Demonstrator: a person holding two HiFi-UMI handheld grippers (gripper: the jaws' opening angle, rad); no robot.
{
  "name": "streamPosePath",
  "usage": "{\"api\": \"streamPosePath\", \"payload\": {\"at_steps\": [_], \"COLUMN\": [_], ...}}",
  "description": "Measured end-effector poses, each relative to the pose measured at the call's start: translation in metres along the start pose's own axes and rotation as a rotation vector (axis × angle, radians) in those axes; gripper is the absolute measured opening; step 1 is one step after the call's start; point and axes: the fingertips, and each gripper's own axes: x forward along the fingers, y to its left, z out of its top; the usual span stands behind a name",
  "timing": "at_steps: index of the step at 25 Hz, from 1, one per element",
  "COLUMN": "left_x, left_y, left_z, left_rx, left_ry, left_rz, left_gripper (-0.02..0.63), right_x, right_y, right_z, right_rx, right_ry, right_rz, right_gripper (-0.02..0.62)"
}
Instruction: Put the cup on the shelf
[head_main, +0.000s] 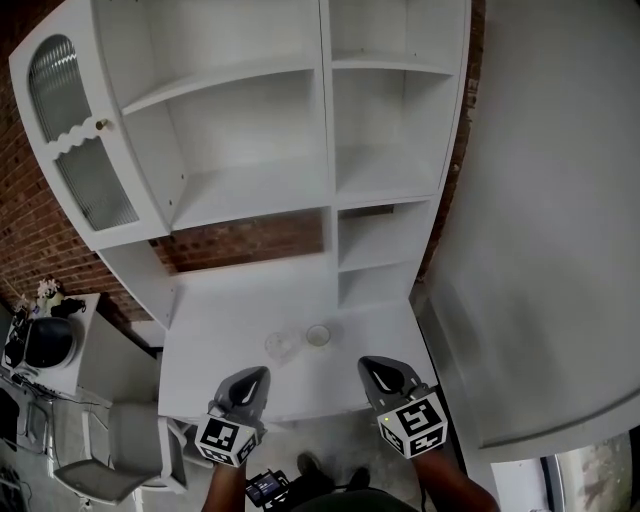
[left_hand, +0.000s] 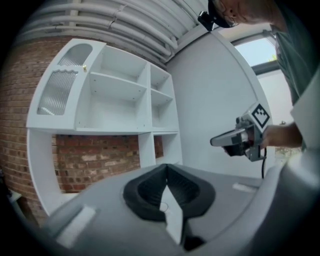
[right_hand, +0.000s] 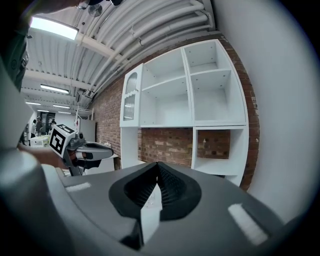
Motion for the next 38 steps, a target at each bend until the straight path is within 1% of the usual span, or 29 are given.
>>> {"api": "streamPosePath", "payload": {"at_steps": [4, 11, 19, 26, 33, 38], "left_x": [0.01, 0.031, 0.041, 0.048, 0.055, 0.066], "left_y": [0.022, 0.062, 0.099, 0.116, 0.129, 0.133], "left_z": [-0.009, -0.015, -0.03, -0.048, -0.069, -0.084], "left_rx": [-0.004, -0.016, -0.025, -0.034, -0.048, -0.054], "left_ry": [0.01, -0.005, -0.015, 0.005, 0.033, 0.064], "left_rz": [-0.022, -0.068, -0.101, -0.104, -0.061, -0.037], "left_gripper": [0.003, 0.003, 0.003, 0.003, 0.003, 0.003], "right_x": [0.022, 0.057, 0.099, 0.128, 0.153, 0.169], "right_y": [0.001, -0.005, 0.004, 0.005, -0.003, -0.016], "right_z": [0.001, 0.007, 0.005, -0.011, -0.031, -0.044], "right_rx": [0.006, 0.008, 0.005, 0.017, 0.032, 0.044], "right_ry": [0.008, 0.022, 0.034, 0.065, 0.099, 0.123], "right_rz": [-0.024, -0.093, -0.13, -0.121, -0.081, -0.053], "right_gripper": [0.006, 0.006, 0.006, 0.006, 0.008, 0.012]}}
